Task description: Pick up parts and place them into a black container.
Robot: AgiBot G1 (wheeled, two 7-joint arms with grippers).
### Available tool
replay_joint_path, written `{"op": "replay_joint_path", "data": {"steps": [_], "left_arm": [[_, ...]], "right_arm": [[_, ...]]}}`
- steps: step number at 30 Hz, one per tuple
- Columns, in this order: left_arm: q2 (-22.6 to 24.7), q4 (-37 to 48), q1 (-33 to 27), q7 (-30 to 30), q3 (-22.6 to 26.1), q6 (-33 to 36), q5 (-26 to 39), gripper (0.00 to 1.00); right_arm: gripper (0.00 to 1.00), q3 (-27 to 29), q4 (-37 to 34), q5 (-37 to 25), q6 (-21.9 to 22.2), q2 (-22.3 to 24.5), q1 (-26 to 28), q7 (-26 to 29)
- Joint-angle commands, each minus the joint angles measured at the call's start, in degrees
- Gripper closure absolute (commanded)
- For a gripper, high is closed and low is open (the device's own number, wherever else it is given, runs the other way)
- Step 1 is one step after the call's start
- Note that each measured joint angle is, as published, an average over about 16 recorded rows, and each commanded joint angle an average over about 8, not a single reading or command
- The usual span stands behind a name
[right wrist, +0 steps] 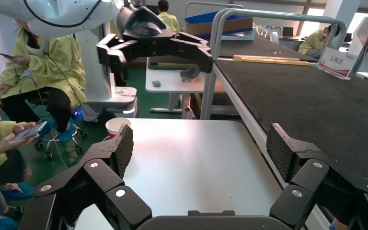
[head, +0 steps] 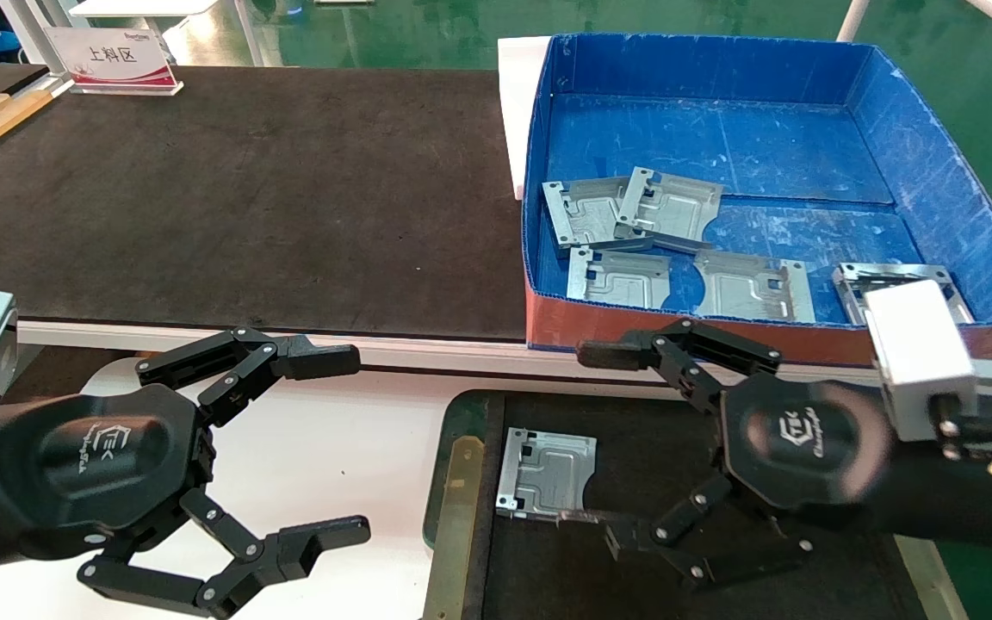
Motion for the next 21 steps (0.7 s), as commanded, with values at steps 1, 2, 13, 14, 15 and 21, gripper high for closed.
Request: {"op": "replay_joint_path", "data": {"steps": [1,2,13,14,15,21], "left_arm": [[0.0,0.0,0.0,0.0,0.0,0.0,0.0,0.0],[0.0,0.0,0.0,0.0,0.0,0.0,0.0,0.0],[0.0,0.0,0.0,0.0,0.0,0.0,0.0,0.0],[0.0,0.0,0.0,0.0,0.0,0.0,0.0,0.0],[0.0,0.0,0.0,0.0,0.0,0.0,0.0,0.0],[-0.01,0.02,0.01,0.0,0.0,-0.02,-0.02,0.0]], "right_arm": [[0.0,1.35,1.49,-0.33,0.19,0.53,-0.78,1.17],[0.0,2.04,2.24,-0.49,0.29,0.81,-1.18,1.76],[0.0,9.37,10.29,-2.26,1.31,3.7,-5.43,8.08],[0.0,9.85,10.82,-2.38,1.38,3.89,-5.71,8.49],[0.0,10.42,11.44,-2.51,1.44,4.11,-6.03,8.98],[0.0,12.44,13.65,-2.96,1.66,4.92,-7.2,10.37]]}}
